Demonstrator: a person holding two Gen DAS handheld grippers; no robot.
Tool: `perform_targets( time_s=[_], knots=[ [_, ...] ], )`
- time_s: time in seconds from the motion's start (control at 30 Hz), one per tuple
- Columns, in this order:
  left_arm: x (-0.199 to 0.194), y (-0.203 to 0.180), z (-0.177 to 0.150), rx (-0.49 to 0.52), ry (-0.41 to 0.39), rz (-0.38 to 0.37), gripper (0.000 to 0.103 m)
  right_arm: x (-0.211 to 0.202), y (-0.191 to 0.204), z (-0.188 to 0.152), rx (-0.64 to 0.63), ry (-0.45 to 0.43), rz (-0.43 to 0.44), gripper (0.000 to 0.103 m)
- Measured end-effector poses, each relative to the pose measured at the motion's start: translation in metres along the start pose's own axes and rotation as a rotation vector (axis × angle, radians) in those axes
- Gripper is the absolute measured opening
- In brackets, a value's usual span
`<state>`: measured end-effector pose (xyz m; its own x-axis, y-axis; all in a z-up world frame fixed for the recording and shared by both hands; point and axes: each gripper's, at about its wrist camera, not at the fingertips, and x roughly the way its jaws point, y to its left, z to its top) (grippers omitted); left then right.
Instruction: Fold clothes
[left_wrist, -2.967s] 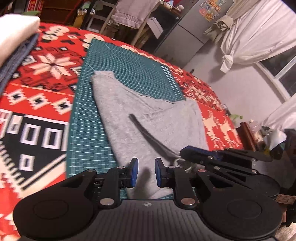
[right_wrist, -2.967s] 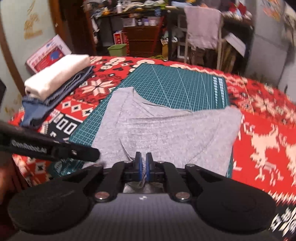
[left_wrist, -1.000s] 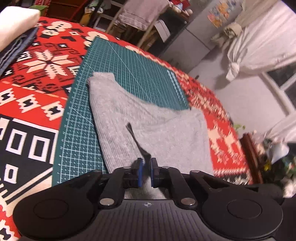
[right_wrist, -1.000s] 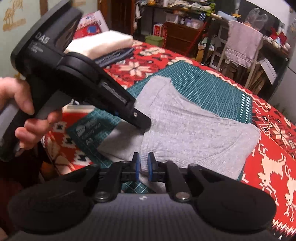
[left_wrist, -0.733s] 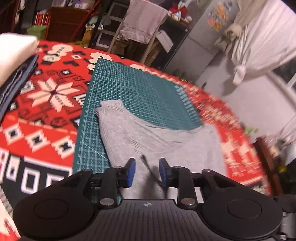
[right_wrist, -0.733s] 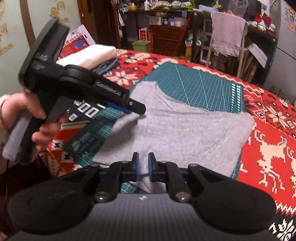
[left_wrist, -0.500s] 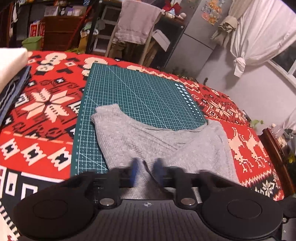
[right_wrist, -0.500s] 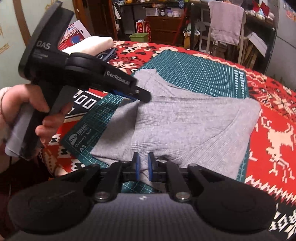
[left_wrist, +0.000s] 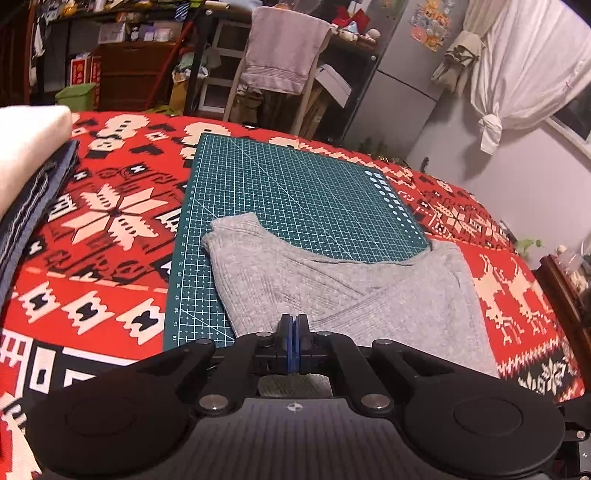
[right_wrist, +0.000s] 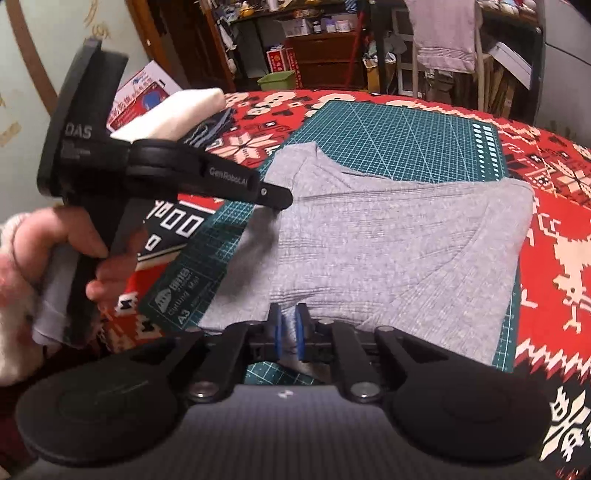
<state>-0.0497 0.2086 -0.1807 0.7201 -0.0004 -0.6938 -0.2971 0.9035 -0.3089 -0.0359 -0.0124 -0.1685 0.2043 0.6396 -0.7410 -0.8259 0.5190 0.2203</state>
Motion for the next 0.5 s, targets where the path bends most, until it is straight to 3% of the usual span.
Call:
perform_targets(
  time_s=[0.23,0.5],
  knots=[
    [-0.014,0.007,0.003,-0.054,-0.01,0.012,0.007,-0.016,0.002,0.009,0.018,-0.032,-0.001,0.01],
    [-0.046,-0.003,0.003,-0.045,-0.037,-0.015,0.009,-0.039,-0.008,0.016,0.053,-0.09,-0.019,0.011]
  ],
)
